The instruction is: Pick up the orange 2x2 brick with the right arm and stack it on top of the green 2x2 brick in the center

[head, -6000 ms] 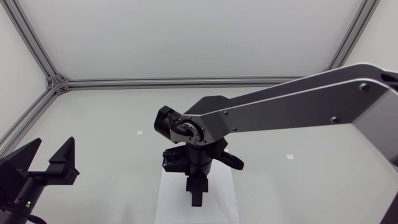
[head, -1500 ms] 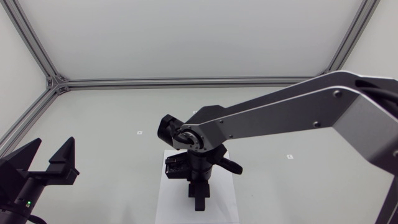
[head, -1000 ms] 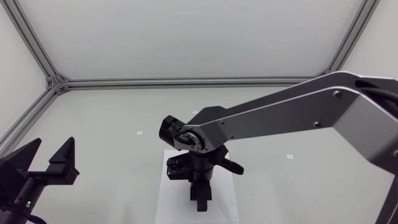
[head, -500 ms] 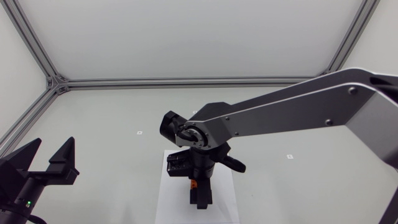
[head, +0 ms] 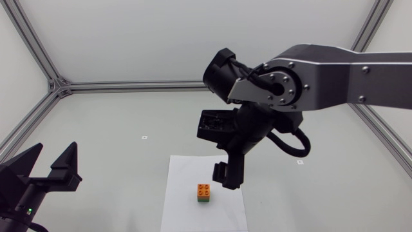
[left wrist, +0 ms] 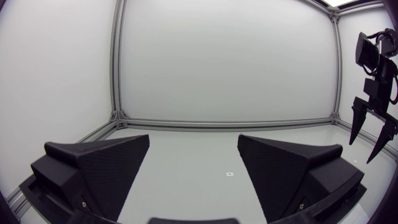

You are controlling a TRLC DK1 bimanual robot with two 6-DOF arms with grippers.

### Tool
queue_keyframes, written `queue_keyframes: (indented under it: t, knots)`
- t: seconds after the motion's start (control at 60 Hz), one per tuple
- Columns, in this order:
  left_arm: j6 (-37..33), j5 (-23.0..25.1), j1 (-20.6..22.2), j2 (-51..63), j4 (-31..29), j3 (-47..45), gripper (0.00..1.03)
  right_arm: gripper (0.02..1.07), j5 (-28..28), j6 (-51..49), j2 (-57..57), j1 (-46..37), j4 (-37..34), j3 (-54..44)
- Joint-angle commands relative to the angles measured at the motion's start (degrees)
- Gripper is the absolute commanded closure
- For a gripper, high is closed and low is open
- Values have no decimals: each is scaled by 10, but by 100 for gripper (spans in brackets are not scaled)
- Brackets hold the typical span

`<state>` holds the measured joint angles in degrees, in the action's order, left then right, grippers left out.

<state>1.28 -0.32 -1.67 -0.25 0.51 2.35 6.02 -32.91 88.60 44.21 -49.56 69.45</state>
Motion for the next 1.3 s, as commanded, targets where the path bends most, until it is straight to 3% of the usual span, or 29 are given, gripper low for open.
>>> queue_keyframes:
  t: [0.0,0.5,0.983,1.083,1.283]
  knots:
    - [-8,2,-2,-5,-9,-23,4,7,5,20,-55,-18,-12,-32]
    - [-8,2,-2,-5,-9,-23,4,7,19,66,-303,-196,12,-165]
    - [-8,3,-2,-5,-9,-23,4,7,13,79,-577,-424,141,-345]
    - [-8,2,-2,-5,-8,-23,4,7,-19,90,-621,-425,146,-376]
    - [-8,2,-2,-5,-8,-23,4,7,-75,128,-709,-444,225,-463]
